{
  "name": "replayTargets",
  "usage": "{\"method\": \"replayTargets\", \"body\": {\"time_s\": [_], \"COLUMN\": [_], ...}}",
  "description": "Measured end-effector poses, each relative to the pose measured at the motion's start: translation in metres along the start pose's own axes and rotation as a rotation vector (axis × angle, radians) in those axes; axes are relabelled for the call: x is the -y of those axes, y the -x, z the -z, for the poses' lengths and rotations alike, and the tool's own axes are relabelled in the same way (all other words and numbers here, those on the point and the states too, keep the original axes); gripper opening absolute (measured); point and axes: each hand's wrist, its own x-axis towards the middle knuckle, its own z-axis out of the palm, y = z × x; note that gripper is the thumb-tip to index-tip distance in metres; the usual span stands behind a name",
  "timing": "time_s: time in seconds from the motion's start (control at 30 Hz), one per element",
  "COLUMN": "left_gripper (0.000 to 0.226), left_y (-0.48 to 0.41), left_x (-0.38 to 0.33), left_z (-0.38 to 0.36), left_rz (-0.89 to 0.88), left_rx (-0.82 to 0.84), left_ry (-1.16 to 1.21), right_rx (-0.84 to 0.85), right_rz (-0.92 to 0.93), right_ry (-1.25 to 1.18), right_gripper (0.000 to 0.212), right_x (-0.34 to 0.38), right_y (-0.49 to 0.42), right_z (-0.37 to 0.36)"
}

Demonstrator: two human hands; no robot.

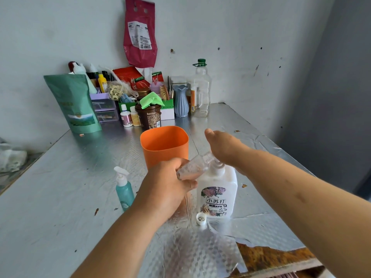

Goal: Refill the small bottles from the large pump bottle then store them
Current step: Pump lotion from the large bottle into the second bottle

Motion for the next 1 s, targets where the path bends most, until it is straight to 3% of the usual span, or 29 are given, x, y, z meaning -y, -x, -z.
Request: {"method": "replayTargets", "body": {"time_s": [0.37, 0.67, 0.8, 1.0], "left_gripper": [0.036, 0.034, 0.032, 0.029], "left_y": [0.003, 0.002, 0.001, -0.001], "left_x": [-0.007, -0.007, -0.005, 0.001], "left_z": [0.003, 0.004, 0.003, -0.003], "left_rz": [-0.005, -0.003, -0.015, 0.016], "left_rx": [-0.020, -0.019, -0.015, 0.001], "left_ry": [-0.017, -0.011, -0.015, -0.006], "right_rx": [-0.130, -0.049, -0.016, -0.033], "right_rz": [0.041, 0.085, 0.072, 0.034], "right_ry": [0.128, 0.164, 0.145, 0.130], "right_gripper": [0.021, 0.025, 0.040, 0.027], "right_x": [0.002, 0.001, 0.000, -0.003], "right_y": [0.000, 0.002, -0.001, -0.001], "right_z": [0.008, 0.007, 0.006, -0.006]}}
